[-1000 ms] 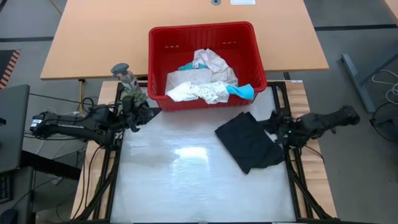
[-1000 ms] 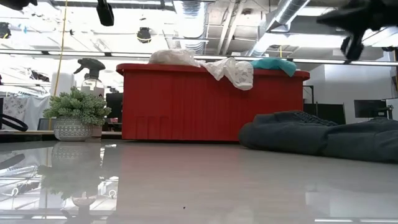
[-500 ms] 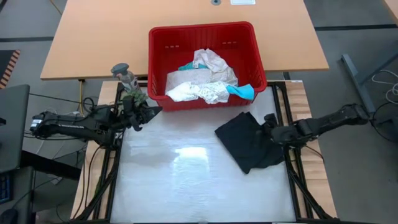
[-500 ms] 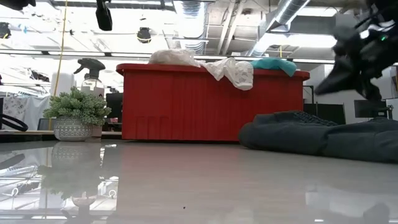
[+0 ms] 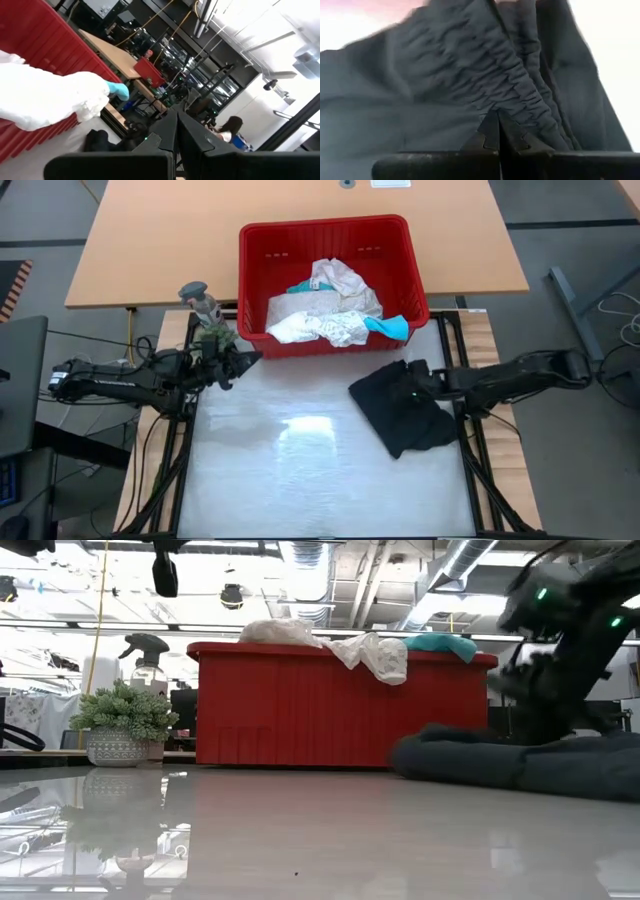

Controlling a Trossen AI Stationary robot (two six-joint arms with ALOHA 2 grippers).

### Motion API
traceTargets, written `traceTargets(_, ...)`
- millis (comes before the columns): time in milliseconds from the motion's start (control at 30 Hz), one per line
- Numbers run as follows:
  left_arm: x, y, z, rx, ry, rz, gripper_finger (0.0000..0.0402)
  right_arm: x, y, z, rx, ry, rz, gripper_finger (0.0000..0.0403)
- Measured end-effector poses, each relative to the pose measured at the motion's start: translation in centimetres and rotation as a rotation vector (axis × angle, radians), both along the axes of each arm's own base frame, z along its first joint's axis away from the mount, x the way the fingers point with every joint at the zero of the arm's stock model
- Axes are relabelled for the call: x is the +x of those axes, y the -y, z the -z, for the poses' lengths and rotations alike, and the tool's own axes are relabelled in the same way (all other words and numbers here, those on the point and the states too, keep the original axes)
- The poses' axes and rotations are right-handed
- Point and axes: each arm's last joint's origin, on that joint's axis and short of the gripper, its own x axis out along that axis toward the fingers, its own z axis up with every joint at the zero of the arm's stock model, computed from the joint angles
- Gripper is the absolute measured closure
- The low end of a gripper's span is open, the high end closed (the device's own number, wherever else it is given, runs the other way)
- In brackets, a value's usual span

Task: Fold Laundry from Bin
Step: Move the black shorts to the bottom left of the table

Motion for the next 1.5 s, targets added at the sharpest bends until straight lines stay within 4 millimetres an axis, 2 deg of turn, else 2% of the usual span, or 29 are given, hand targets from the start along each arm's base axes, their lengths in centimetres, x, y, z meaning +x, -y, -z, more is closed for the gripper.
traceTargets(267, 0.1, -0.1, 0.4, -0.017, -0.035, -0.017, 0.0401, 0.0, 1.5, 1.3, 0.066, -0.052, 0.174, 0.0388)
traceTargets(433, 0.1, 0.0, 0.6, -0.028, -0.06, -0.005, 0.0401, 0.8, 0.9, 0.9, 0.032, -0.057, 0.037, 0.0388)
traceTargets(533, 0.2, 0.0, 0.8, -0.029, -0.076, -0.003, 0.0401, 2.3, -0.1, 0.2, 0.022, -0.025, -0.084, 0.0388)
traceTargets(800, 0.9, 0.0, 2.1, 0.003, -0.209, -0.01, 0.0401, 8.3, -3.5, -1.2, 0.029, 0.031, -0.285, 0.0388)
traceTargets(933, 2.9, 0.4, 3.4, 0.043, -0.276, 0.111, 0.0401, 12.0, -5.3, -5.3, -0.062, 0.113, -0.48, 0.0384)
traceTargets(1067, 5.9, 1.2, 5.0, 0.063, -0.285, 0.216, 0.0401, 13.6, -6.1, -10.7, -0.185, 0.116, -0.527, 0.0386)
traceTargets(1167, 7.9, 1.4, 5.9, 0.073, -0.239, 0.26, 0.0401, 13.4, -6.3, -14.5, -0.271, 0.078, -0.551, 0.0388)
traceTargets(1267, 10.3, 1.6, 6.2, 0.12, -0.247, 0.277, 0.0401, 12.2, -6.6, -17.4, -0.286, 0.02, -0.533, 0.0388)
traceTargets(1500, 17.7, 2.5, 7.6, 0.271, -0.366, 0.454, 0.0401, 8.0, -8.9, -24.8, -0.399, 0.111, -0.48, 0.0388)
